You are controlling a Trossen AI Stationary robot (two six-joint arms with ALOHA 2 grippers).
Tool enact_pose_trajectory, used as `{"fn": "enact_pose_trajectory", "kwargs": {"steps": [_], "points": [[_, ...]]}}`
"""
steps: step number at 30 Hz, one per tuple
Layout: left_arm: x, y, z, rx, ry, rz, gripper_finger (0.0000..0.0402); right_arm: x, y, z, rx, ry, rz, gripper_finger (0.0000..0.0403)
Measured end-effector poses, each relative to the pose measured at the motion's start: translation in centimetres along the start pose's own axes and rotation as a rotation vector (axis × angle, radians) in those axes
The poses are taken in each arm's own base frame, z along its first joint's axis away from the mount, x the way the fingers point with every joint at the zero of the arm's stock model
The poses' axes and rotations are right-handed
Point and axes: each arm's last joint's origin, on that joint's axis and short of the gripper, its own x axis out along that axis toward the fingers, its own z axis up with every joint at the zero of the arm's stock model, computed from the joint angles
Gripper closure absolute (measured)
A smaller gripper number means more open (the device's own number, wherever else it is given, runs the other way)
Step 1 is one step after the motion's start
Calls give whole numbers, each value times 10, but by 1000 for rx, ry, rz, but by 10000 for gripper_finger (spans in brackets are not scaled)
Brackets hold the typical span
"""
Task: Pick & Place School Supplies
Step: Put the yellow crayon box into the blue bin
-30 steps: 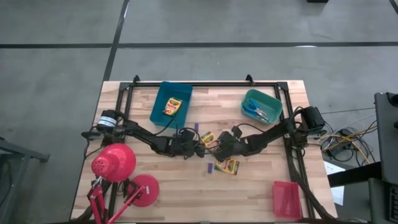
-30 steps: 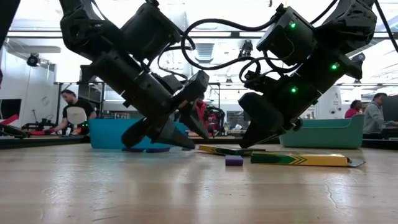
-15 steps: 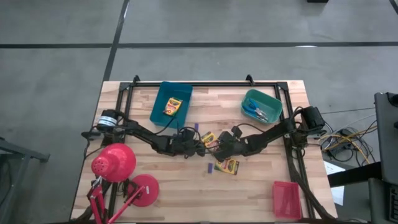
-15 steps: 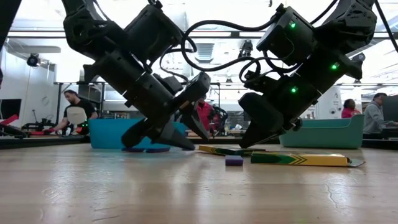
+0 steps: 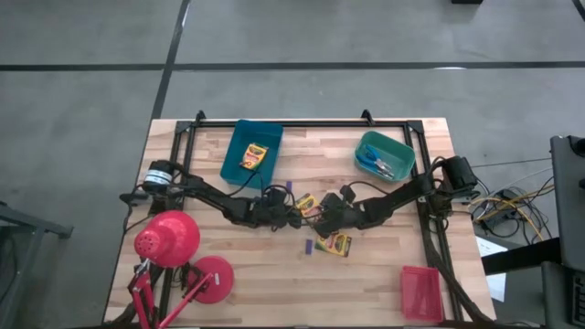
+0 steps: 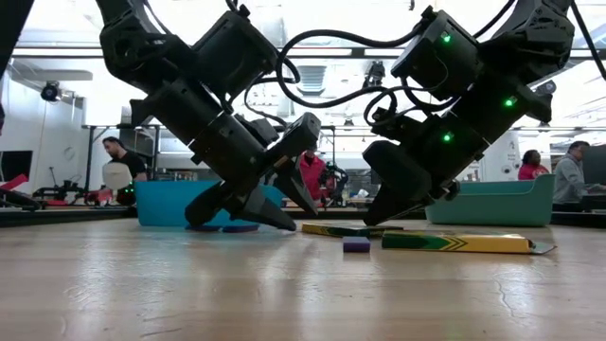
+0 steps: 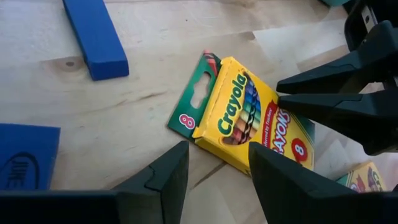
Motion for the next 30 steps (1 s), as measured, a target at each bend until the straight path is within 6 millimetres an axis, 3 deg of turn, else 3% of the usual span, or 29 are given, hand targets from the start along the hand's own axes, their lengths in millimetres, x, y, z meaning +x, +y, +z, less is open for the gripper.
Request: {"fn": "enact_pose_trajectory", "kwargs": {"steps": [30], "points": [[2, 2, 2, -5, 11, 6, 229, -3, 5, 0, -110, -56, -12, 351]]}}
